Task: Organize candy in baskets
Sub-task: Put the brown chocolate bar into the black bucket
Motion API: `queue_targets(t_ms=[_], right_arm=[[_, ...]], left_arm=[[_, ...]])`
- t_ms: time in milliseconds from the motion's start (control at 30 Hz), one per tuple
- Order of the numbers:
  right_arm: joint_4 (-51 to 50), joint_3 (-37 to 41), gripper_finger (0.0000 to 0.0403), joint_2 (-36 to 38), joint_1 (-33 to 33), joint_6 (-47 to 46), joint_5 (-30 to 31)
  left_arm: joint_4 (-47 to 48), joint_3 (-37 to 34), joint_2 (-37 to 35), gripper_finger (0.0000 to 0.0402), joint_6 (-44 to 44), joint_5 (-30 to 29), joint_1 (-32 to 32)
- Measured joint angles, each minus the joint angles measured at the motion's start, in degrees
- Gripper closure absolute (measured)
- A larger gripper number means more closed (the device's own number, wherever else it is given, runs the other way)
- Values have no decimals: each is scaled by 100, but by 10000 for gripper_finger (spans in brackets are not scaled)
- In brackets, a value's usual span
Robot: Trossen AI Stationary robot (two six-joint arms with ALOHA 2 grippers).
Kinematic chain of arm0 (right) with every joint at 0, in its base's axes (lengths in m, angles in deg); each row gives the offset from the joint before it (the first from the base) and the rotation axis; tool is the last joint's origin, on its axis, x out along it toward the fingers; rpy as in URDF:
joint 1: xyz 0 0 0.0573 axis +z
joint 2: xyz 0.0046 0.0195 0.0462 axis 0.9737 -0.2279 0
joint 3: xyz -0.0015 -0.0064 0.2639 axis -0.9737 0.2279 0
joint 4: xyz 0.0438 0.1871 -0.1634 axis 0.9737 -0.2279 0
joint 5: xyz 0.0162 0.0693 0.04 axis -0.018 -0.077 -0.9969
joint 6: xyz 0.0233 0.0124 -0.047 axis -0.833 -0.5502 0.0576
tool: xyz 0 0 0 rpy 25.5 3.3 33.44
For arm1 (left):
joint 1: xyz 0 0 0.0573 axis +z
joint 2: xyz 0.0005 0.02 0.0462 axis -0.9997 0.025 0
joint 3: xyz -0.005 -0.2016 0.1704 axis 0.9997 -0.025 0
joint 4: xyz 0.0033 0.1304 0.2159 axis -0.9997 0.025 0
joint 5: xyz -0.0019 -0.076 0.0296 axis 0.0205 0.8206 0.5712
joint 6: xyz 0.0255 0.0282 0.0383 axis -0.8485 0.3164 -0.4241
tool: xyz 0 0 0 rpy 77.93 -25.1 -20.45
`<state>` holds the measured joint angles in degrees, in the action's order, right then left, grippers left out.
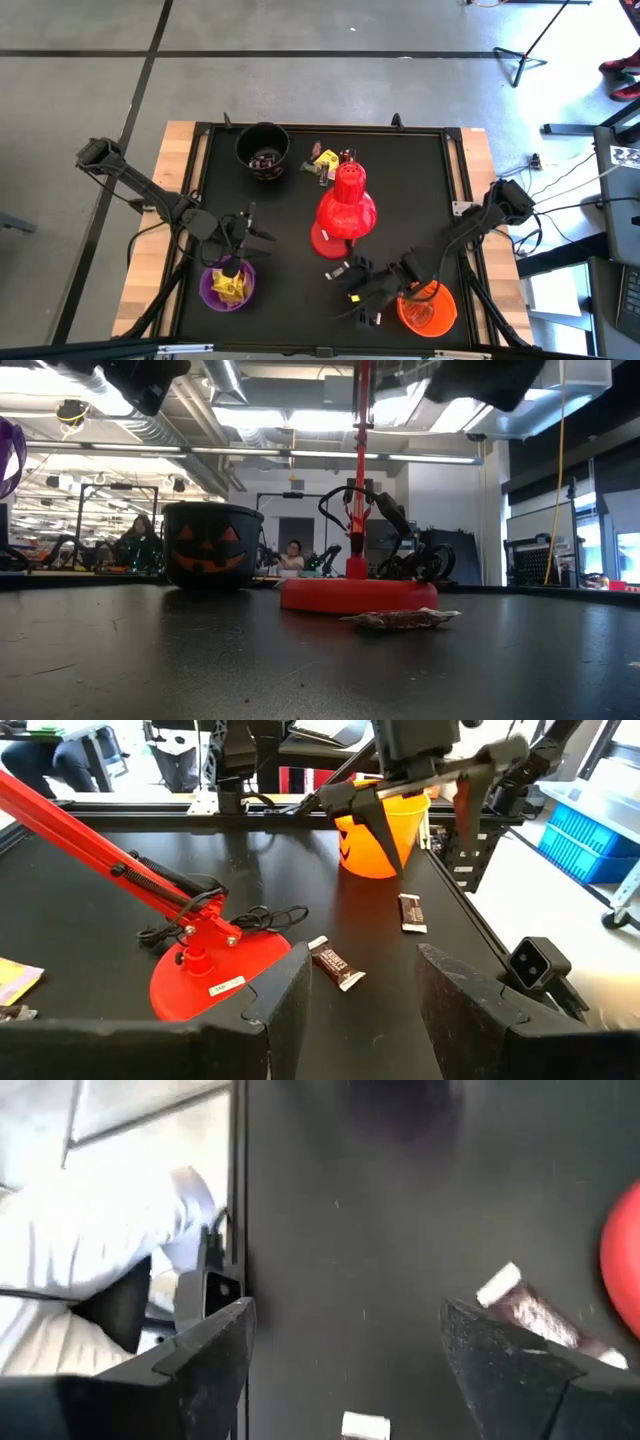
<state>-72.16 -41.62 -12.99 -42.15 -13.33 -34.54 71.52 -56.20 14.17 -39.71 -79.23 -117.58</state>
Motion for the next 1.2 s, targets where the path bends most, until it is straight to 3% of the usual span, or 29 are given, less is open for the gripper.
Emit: queue_targets(t_ms=[333,700,1200], right_arm=[[-1276,-1067,91,-799,66,-114,-561],[-1503,-1168,91,-1412,253,-310,-1140],[-2462,-1163,91,-1582,286,-372,-700]], left_arm=[[2,0,0,234,-2,-161,2],[6,0,0,234,0,-157,2],[8,0,0,234,2,-152,2]])
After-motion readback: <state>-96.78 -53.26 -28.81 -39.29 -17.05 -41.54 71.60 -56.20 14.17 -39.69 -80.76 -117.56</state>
